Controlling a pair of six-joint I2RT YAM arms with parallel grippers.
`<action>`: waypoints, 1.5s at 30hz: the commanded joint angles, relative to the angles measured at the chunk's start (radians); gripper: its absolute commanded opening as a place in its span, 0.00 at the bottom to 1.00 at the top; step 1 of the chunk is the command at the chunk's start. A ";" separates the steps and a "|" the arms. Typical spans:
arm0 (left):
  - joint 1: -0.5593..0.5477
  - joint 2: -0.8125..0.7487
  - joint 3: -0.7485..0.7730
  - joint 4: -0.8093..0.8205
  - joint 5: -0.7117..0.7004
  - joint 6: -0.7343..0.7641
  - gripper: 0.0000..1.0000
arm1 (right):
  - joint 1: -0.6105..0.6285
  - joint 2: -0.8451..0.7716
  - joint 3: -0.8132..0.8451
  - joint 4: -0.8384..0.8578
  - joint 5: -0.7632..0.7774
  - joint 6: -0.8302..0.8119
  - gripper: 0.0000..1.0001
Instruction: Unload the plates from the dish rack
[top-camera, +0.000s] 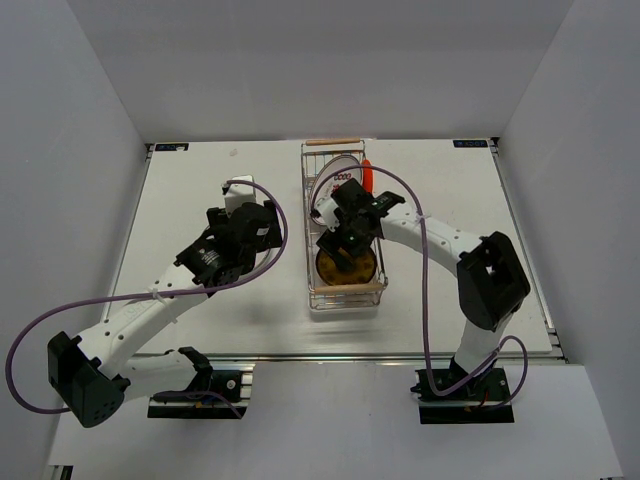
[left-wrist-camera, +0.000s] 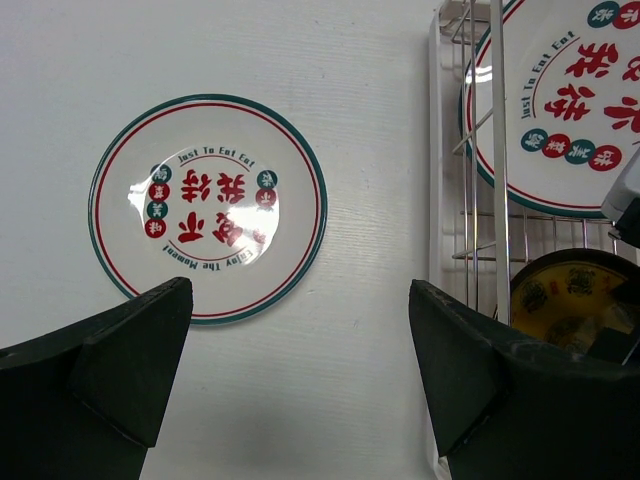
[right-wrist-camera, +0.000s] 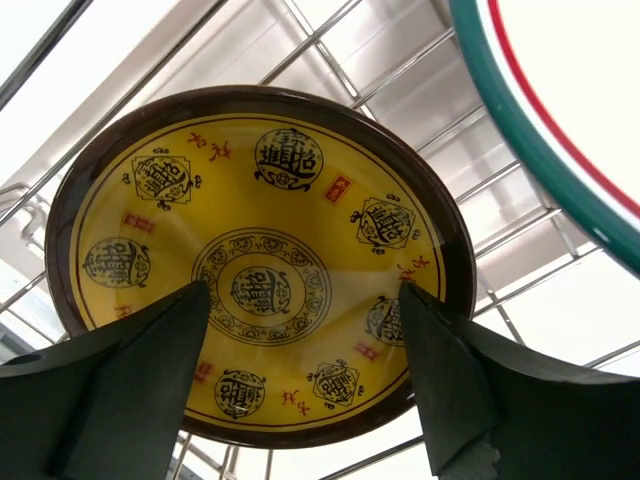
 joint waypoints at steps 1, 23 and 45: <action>0.006 -0.025 -0.014 0.007 -0.001 -0.014 0.98 | -0.014 -0.050 -0.020 -0.022 -0.049 0.023 0.80; 0.006 -0.044 -0.035 0.037 0.045 -0.006 0.98 | 0.009 -0.070 0.028 0.077 0.248 0.281 0.88; 0.006 -0.048 -0.047 0.042 0.034 -0.005 0.98 | 0.003 -0.007 -0.037 0.143 0.086 0.243 0.89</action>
